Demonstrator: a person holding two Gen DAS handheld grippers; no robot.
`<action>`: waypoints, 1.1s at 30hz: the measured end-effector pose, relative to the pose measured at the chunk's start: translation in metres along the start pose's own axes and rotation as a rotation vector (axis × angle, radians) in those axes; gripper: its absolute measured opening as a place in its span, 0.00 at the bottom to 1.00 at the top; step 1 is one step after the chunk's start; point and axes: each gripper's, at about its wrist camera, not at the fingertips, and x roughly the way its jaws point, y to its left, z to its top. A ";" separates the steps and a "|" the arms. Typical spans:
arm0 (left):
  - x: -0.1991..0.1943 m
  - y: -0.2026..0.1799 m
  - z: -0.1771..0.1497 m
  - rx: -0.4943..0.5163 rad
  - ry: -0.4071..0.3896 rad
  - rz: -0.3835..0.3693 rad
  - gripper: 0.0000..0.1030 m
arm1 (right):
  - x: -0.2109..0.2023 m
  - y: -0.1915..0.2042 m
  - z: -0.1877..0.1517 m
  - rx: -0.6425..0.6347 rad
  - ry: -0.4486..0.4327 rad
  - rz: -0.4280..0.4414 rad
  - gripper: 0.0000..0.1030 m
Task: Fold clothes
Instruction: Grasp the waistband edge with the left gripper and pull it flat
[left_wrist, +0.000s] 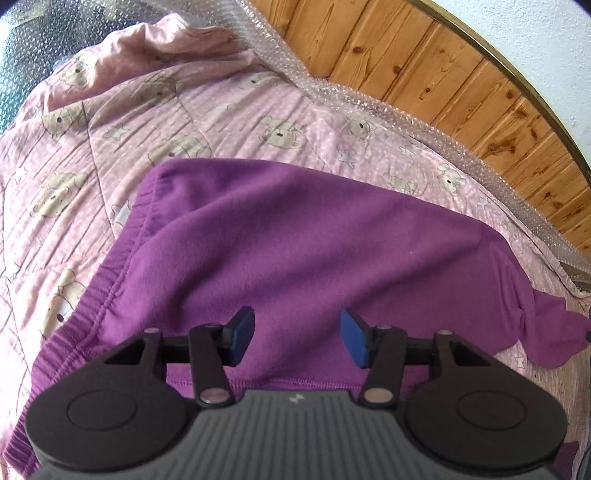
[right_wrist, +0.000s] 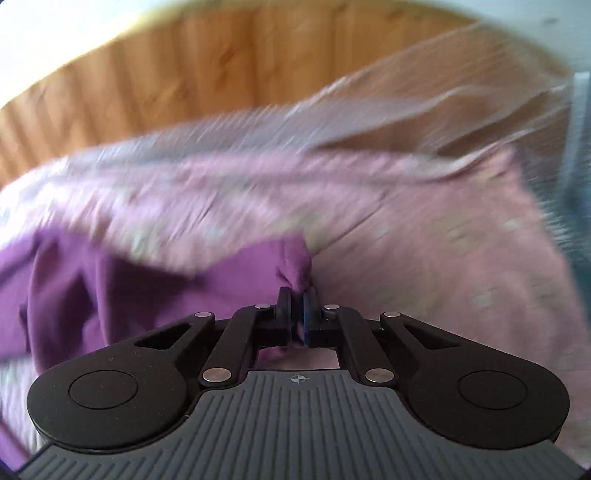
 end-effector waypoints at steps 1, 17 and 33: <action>0.000 0.003 0.003 -0.005 -0.007 0.004 0.51 | -0.013 -0.018 0.010 0.044 -0.037 -0.071 0.02; 0.020 0.075 0.074 0.070 -0.028 0.158 0.80 | -0.009 -0.081 -0.008 0.170 0.048 -0.286 0.58; 0.076 0.056 0.103 0.267 -0.009 0.098 0.11 | 0.118 -0.064 0.051 0.170 0.268 -0.120 0.00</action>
